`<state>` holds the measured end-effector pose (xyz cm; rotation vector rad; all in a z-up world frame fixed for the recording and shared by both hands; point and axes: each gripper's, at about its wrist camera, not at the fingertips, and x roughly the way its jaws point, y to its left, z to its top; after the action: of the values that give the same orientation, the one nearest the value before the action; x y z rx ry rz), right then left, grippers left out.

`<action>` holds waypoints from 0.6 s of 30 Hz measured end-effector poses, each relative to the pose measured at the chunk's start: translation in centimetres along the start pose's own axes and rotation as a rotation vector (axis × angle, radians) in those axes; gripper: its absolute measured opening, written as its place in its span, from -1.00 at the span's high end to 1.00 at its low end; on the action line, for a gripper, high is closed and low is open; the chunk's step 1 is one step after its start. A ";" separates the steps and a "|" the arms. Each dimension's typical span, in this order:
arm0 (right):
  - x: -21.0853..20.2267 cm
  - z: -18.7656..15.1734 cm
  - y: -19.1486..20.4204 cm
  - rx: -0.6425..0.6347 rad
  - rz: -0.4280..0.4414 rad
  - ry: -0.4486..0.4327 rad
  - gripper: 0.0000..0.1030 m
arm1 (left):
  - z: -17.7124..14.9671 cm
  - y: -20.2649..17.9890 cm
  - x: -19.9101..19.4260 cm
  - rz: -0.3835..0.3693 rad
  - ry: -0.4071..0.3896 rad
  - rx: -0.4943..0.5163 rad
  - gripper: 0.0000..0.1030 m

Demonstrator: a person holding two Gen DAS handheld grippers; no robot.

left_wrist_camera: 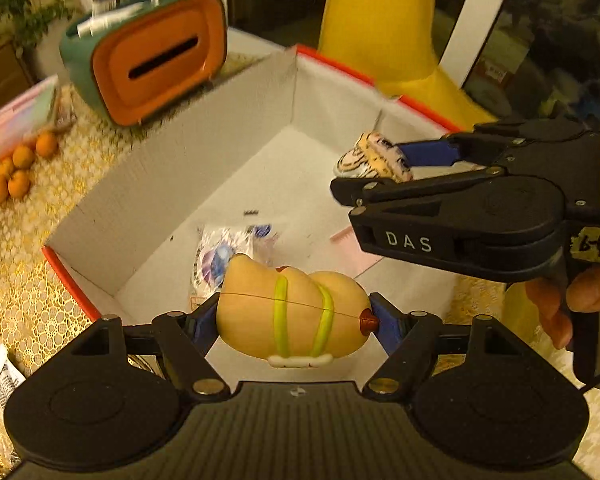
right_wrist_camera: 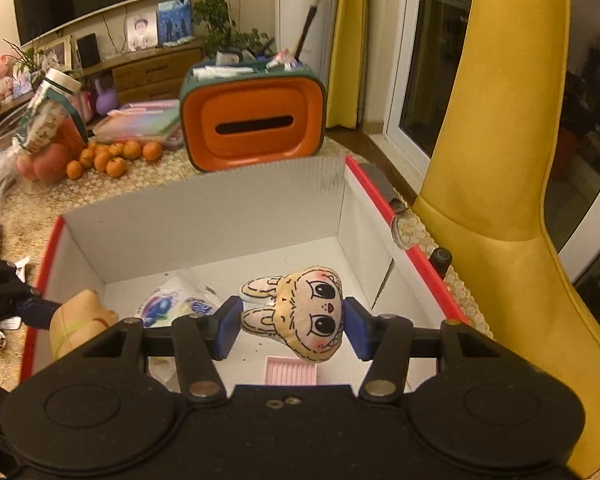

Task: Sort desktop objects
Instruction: 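Carry the squishy and the bunny keychain in both grippers over the red box, then open both grippers to drop the squishy and bunny into the box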

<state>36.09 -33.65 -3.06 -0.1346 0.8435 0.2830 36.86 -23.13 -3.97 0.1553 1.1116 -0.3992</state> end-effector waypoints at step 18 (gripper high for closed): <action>5.5 0.8 1.0 -0.098 -0.019 0.202 -0.04 | 1.4 1.8 4.0 -0.055 0.120 -0.074 -0.49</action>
<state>39.85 -31.42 -6.71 -0.2659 1.0288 0.2962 40.29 -22.83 -7.01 0.0847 1.2493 -0.4017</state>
